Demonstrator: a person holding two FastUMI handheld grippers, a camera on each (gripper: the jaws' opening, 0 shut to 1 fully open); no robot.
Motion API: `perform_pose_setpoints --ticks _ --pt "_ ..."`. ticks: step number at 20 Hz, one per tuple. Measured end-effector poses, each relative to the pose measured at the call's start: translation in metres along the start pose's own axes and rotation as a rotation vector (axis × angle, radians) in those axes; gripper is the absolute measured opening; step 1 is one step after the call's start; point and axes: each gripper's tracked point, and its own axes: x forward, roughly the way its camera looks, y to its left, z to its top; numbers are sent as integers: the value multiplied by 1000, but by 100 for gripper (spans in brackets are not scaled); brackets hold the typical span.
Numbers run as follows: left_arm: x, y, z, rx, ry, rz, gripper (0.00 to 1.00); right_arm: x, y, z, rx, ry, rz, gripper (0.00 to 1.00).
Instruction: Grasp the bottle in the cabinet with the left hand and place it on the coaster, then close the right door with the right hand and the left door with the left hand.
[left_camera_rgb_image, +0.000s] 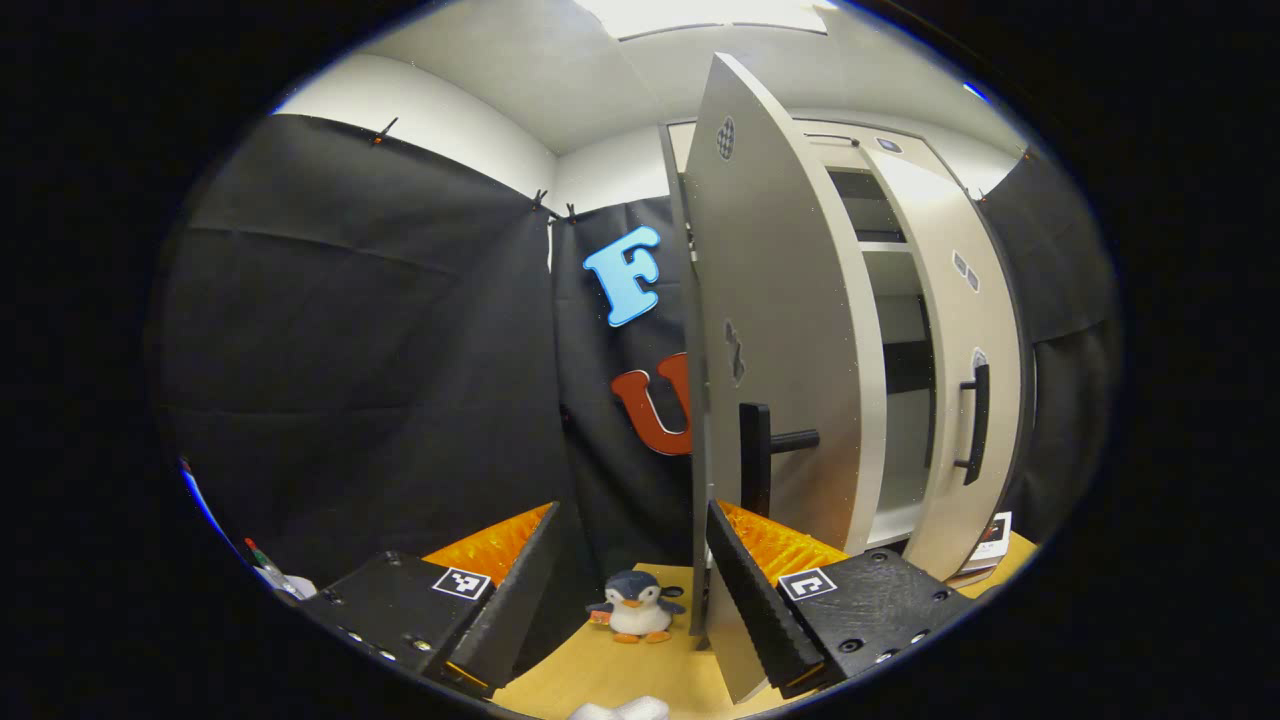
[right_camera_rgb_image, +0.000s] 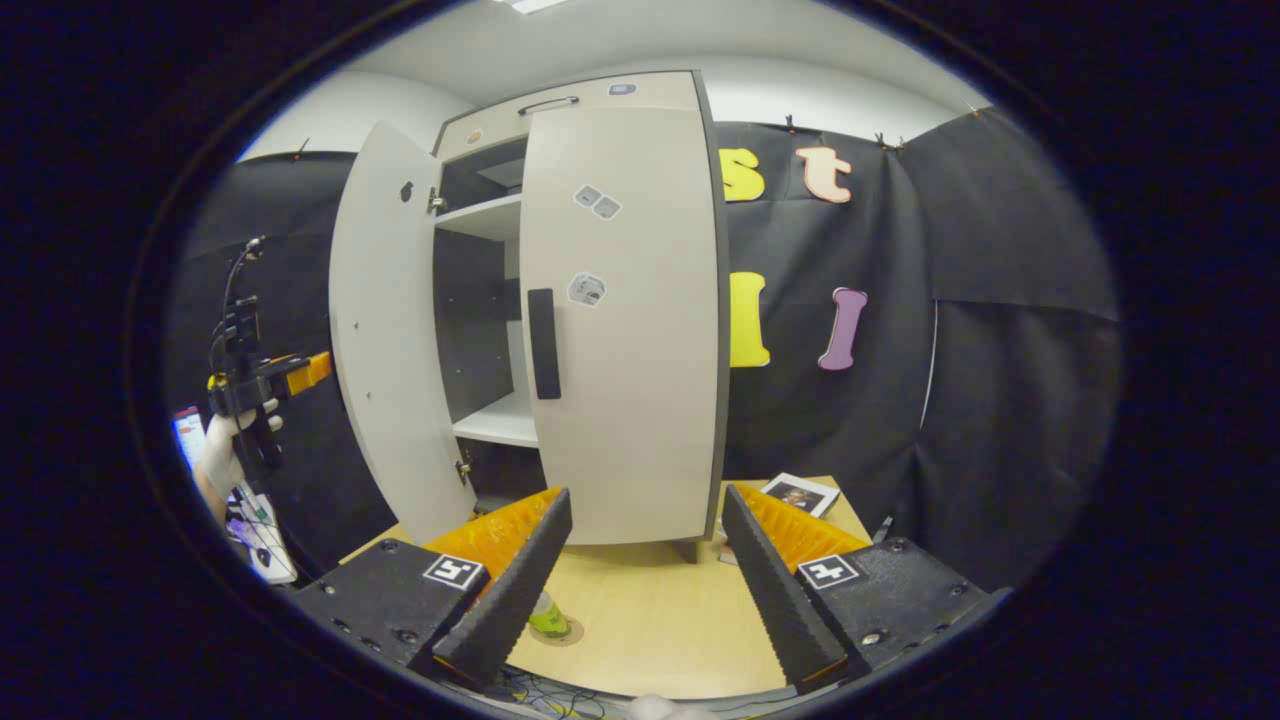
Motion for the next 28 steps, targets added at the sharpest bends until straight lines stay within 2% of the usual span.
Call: perform_pose_setpoints --ticks 7,11,19,28 --pt "9 -78 1 -68 16 -122 89 -3 -13 1 16 5 -11 99" --pt "13 -111 -3 -43 33 -168 95 -5 -18 6 23 -9 -30 99" --pt "0 -118 -1 -37 36 -194 96 -9 -17 14 34 -30 -54 99" --pt "-58 -117 19 -43 0 -245 96 -7 5 24 5 -60 -52 99"
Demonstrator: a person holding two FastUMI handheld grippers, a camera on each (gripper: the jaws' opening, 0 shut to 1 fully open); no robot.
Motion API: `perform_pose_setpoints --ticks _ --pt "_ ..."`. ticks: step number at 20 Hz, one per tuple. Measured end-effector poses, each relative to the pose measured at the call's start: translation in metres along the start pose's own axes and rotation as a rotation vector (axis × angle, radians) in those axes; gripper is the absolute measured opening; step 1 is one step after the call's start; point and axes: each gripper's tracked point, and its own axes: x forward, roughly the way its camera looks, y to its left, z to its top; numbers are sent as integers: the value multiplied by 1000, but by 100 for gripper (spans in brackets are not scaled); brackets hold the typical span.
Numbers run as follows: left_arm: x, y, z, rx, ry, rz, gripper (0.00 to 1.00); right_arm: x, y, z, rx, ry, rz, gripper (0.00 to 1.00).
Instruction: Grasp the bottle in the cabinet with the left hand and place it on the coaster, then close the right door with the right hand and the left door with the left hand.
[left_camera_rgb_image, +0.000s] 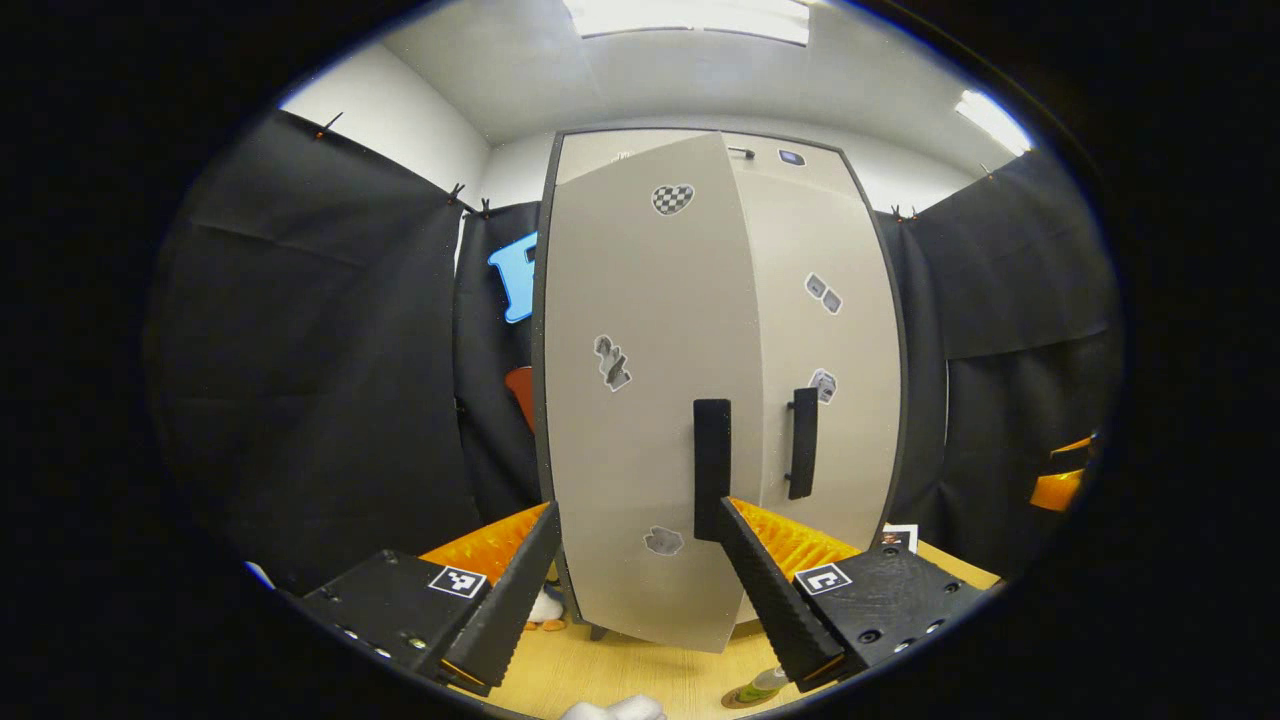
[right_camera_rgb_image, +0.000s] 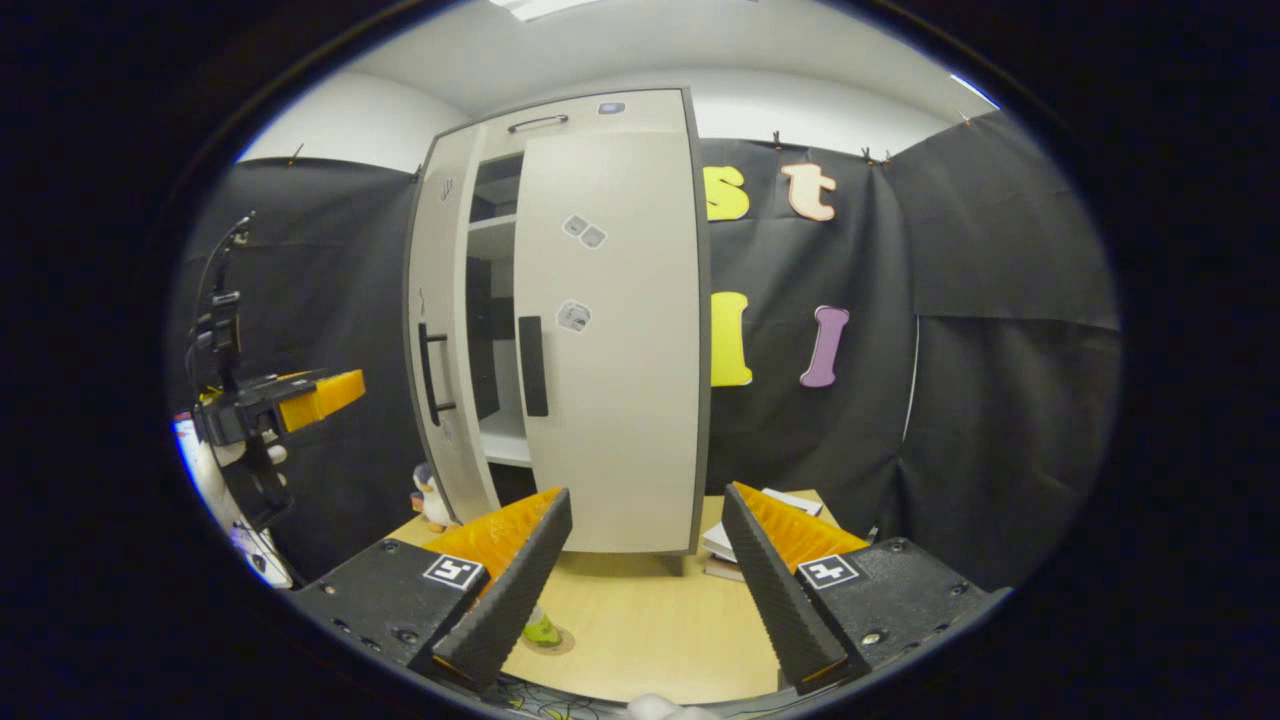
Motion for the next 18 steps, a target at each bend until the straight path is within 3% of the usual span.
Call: perform_pose_setpoints --ticks 5,11,18 --pt "-45 -8 2 18 -10 -16 96 2 10 3 8 -17 2 99" --pt "-86 -4 -33 11 59 31 96 0 20 -1 -17 -41 -15 99" --pt "-95 5 -53 -32 100 68 96 0 28 -12 -25 -37 -22 99"
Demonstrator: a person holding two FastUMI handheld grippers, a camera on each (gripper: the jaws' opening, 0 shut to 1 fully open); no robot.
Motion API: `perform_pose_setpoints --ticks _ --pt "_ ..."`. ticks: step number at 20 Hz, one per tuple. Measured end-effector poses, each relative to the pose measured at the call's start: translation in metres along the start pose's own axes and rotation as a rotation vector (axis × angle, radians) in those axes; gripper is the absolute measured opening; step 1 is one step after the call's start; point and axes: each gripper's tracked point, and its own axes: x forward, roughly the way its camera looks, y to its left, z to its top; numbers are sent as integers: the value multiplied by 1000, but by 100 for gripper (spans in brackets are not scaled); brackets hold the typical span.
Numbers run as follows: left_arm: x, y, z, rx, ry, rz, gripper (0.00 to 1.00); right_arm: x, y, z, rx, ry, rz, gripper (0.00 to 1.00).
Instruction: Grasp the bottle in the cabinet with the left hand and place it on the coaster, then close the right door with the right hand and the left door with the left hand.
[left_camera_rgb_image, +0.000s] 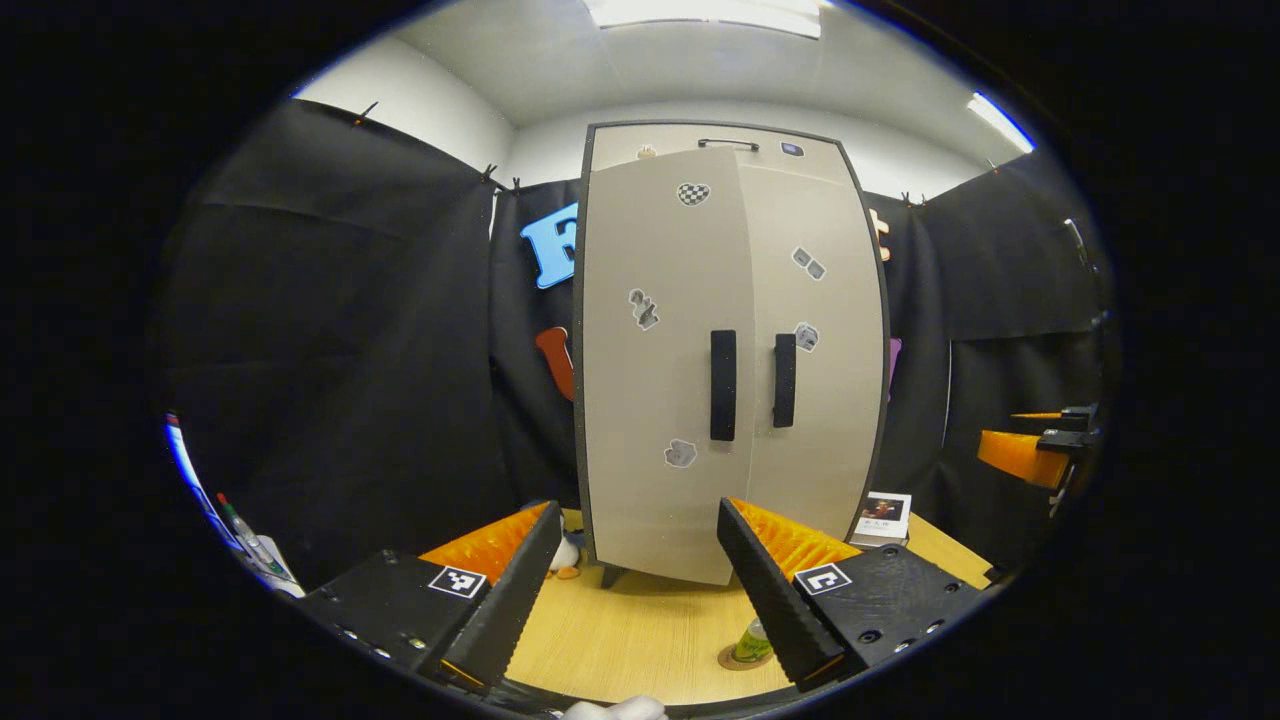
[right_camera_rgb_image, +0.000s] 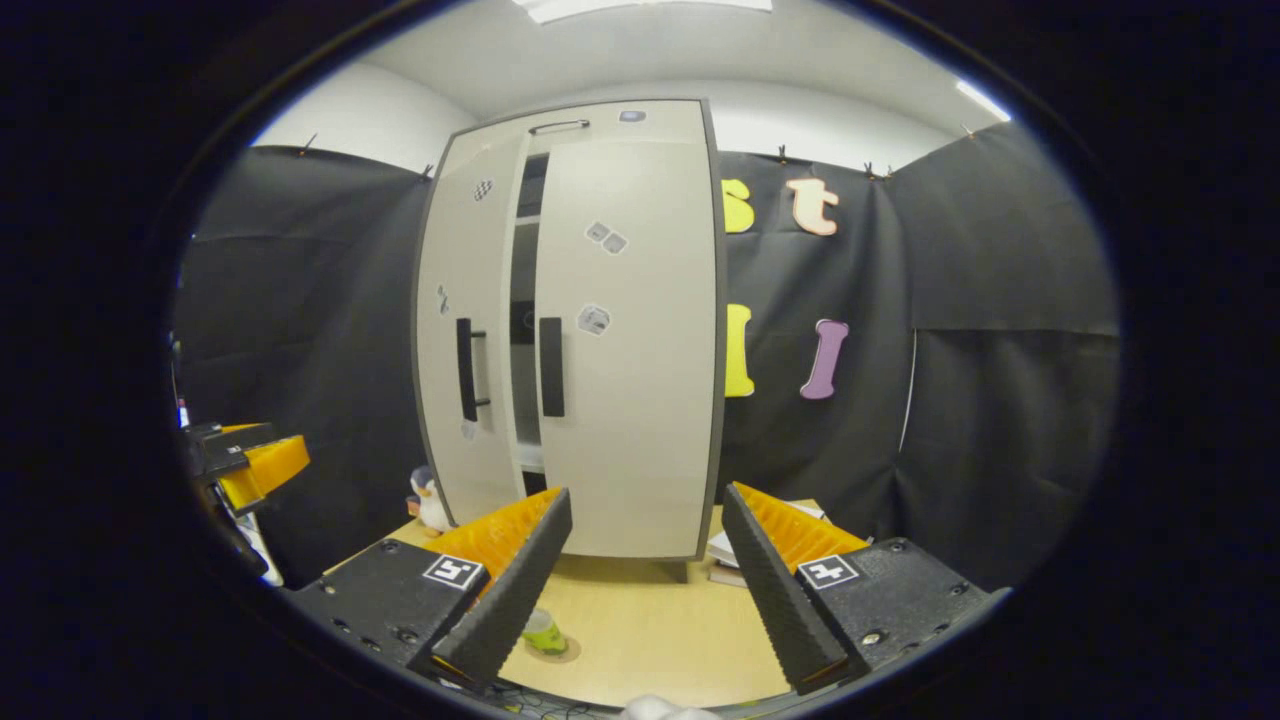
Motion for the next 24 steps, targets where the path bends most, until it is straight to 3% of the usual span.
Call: perform_pose_setpoints --ticks 24 --pt "24 -9 11 27 -22 -58 96 7 -2 5 -7 -19 -36 100"
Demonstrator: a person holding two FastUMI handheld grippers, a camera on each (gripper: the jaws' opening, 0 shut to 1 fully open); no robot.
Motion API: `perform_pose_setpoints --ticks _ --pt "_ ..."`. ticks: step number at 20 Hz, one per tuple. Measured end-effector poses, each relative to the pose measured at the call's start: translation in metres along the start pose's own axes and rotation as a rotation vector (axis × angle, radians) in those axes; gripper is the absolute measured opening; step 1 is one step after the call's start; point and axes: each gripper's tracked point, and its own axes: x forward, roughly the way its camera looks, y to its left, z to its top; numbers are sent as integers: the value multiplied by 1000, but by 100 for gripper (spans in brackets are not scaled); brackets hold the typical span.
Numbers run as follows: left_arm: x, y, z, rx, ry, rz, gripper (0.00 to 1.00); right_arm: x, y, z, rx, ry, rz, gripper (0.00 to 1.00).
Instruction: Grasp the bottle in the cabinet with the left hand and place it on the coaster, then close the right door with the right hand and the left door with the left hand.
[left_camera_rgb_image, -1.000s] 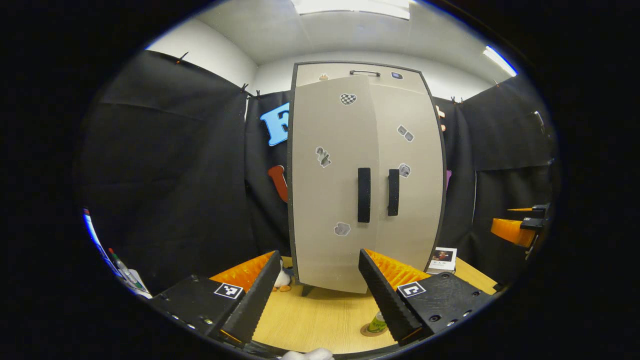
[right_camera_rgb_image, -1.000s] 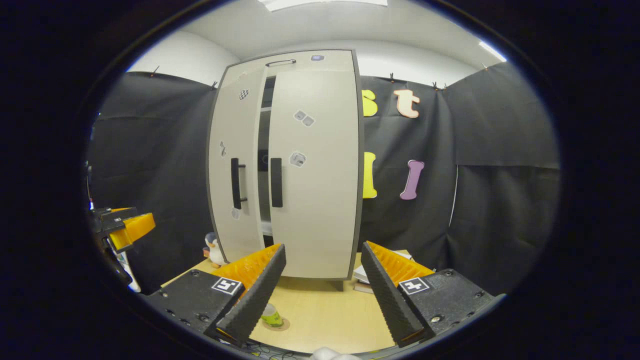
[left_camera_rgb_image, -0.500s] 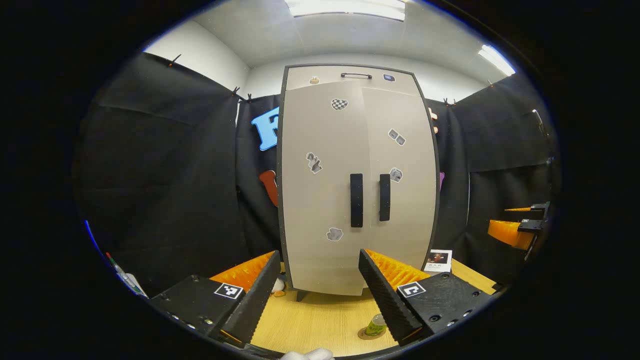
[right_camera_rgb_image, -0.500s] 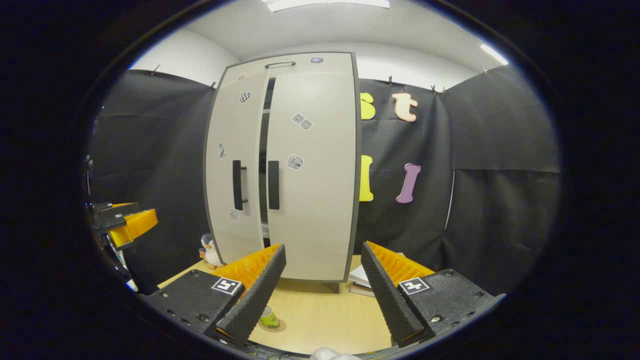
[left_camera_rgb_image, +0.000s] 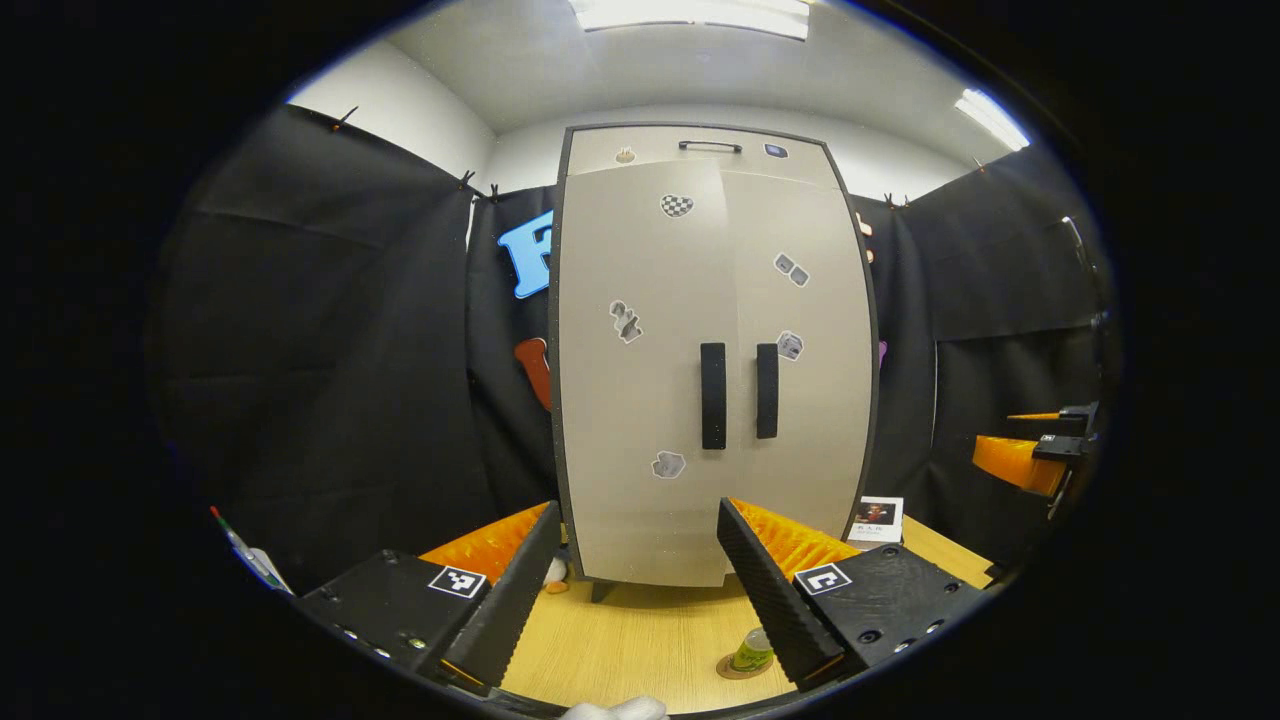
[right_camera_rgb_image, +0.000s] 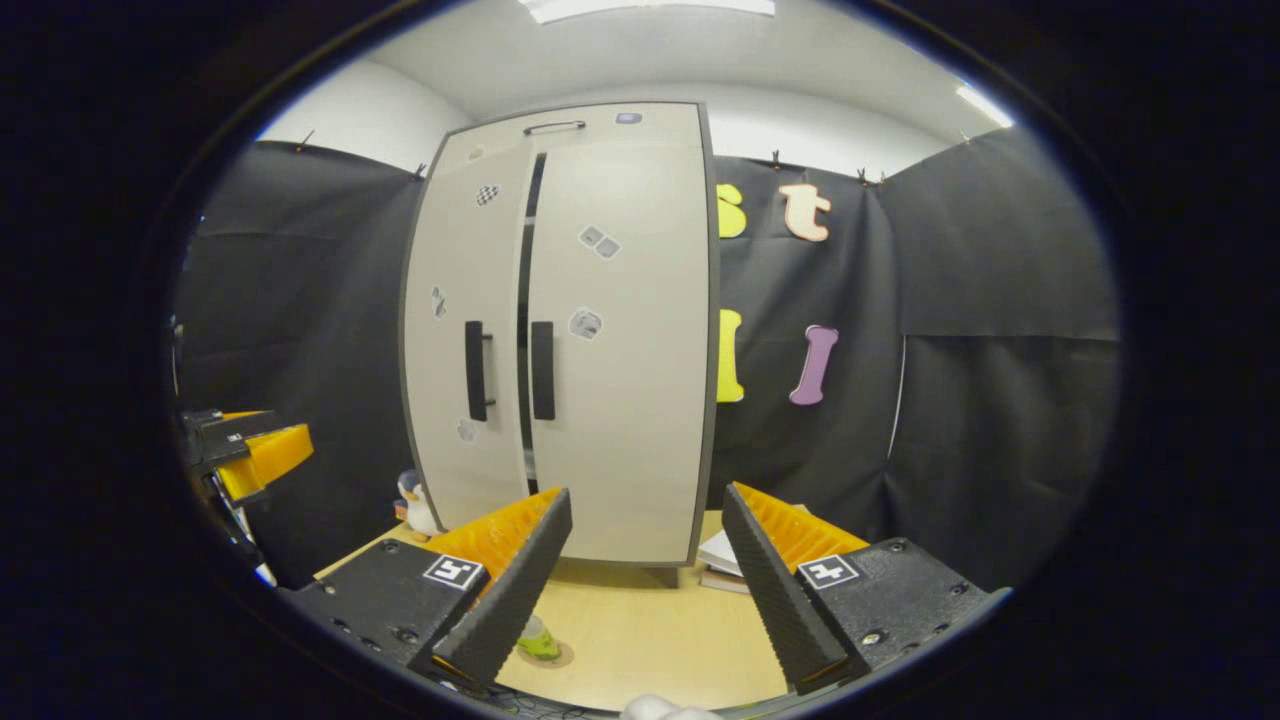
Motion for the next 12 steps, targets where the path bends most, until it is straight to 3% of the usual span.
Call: perform_pose_setpoints --ticks 12 --pt "1 1 -2 5 3 -2 96 0 4 1 -2 0 7 99"
